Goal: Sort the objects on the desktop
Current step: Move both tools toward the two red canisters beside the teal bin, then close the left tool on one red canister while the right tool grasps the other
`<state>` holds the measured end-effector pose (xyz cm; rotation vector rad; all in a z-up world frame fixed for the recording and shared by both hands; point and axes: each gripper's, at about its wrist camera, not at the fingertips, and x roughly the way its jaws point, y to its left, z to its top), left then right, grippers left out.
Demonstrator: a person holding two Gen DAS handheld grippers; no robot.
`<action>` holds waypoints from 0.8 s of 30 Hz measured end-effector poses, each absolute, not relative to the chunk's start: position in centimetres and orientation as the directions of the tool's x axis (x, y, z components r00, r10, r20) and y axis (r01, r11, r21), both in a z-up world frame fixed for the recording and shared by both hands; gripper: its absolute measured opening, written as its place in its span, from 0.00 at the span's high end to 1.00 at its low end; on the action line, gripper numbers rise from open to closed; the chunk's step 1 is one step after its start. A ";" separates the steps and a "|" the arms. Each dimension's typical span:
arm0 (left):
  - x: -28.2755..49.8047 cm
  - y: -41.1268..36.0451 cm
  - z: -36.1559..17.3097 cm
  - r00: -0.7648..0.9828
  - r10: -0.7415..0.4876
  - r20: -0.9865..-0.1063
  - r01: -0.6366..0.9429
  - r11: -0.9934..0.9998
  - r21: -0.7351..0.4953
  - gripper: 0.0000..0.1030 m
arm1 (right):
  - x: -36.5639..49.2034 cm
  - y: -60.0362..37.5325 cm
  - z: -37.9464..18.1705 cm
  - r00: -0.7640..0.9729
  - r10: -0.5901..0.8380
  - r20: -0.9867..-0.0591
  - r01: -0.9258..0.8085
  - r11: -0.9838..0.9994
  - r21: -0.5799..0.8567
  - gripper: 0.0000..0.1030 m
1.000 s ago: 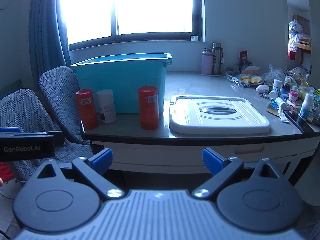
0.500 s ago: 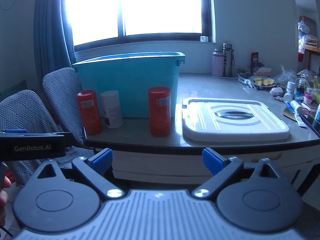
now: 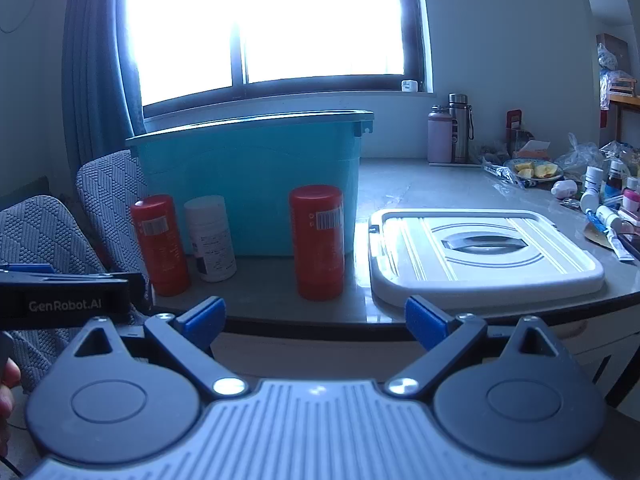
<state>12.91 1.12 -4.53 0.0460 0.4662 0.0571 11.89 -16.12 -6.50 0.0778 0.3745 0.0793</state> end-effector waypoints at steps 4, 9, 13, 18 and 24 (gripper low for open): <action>14.4 1.3 -4.9 0.889 0.065 -0.453 -0.047 0.998 0.051 0.00 | 13.3 -16.4 -6.9 0.928 0.083 -0.364 -0.048 0.994 0.102 0.06; 15.7 1.1 -4.8 0.889 0.073 -0.452 -0.055 0.997 0.053 0.00 | 14.9 -16.2 -7.3 0.925 0.079 -0.372 -0.047 0.994 0.094 0.06; 16.5 1.4 -5.2 0.888 0.082 -0.453 -0.062 0.996 0.057 0.00 | 16.0 -15.8 -7.5 0.923 0.084 -0.376 -0.063 0.996 0.069 0.06; 17.7 1.9 -5.6 0.885 0.087 -0.457 -0.071 0.996 0.053 0.00 | 17.7 -15.5 -7.8 0.919 0.081 -0.387 -0.061 0.996 0.064 0.06; 20.2 2.2 -5.4 0.890 0.086 -0.448 -0.075 0.996 0.044 0.00 | 19.7 -15.2 -8.0 0.915 0.077 -0.396 -0.056 0.996 0.064 0.06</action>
